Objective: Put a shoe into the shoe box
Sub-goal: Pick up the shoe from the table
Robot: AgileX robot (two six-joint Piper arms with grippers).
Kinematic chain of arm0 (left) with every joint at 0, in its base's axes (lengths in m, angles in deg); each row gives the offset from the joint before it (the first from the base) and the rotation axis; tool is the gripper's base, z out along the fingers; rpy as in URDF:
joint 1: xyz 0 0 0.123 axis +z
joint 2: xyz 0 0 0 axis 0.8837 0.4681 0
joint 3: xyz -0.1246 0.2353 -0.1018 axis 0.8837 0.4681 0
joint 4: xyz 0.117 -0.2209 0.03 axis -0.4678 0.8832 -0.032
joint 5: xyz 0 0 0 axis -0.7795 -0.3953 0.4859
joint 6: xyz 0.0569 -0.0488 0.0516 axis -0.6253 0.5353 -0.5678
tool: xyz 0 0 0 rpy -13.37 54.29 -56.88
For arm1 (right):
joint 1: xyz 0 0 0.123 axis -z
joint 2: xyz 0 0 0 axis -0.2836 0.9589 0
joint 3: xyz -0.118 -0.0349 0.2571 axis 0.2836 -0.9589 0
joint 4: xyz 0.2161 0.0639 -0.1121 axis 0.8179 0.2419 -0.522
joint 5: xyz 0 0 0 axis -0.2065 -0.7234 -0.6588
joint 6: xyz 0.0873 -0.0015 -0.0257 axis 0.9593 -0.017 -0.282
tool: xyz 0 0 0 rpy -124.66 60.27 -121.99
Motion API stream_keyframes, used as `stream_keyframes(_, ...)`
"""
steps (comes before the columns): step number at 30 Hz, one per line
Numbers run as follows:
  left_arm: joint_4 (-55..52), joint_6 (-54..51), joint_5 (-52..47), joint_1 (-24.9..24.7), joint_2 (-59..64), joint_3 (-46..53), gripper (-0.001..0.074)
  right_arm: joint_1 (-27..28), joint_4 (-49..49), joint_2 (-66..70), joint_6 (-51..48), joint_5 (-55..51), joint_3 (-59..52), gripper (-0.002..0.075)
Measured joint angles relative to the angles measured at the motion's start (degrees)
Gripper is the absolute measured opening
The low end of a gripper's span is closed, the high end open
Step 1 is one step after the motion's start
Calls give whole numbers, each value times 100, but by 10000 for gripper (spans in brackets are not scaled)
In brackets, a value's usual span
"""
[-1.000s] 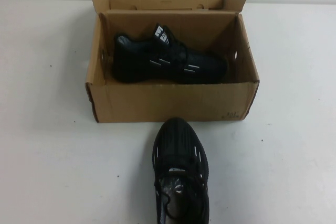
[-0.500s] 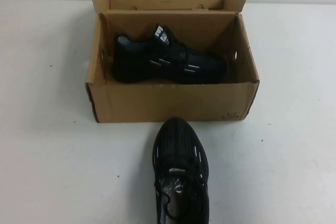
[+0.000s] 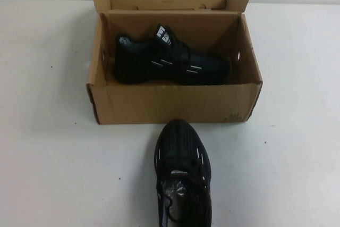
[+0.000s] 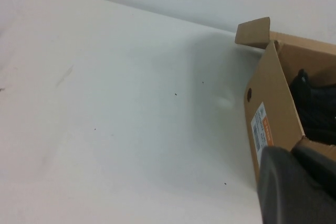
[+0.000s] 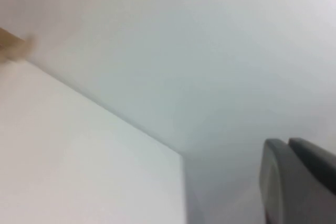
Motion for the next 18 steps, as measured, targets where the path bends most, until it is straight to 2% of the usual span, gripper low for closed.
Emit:
stream_keyframes(2, 0, 0, -23, 0, 0, 0, -1, 0, 207, 9, -268, -992, 11, -17)
stream_keyframes(4, 0, 0, -34, 0, 0, 0, -1, 0, 884, 68, -438, -1971, 90, -17)
stream_keyframes(7, 49, 0, -34, 0, 0, 0, -1, 0, 2917, 267, -1040, -3138, 371, -17)
stream_keyframes(10, 191, 0, -34, 0, 0, 0, -1, 0, 5144, 555, -1840, -3462, 632, -17)
stream_keyframes(13, 380, -56, -34, 0, 0, 0, -1, 0, 7585, 884, -3363, -3470, 736, -17)
stream_keyframes(18, 512, -341, -47, 0, 0, 0, -1, -172, 11667, 1242, -7271, -3551, 736, -17)
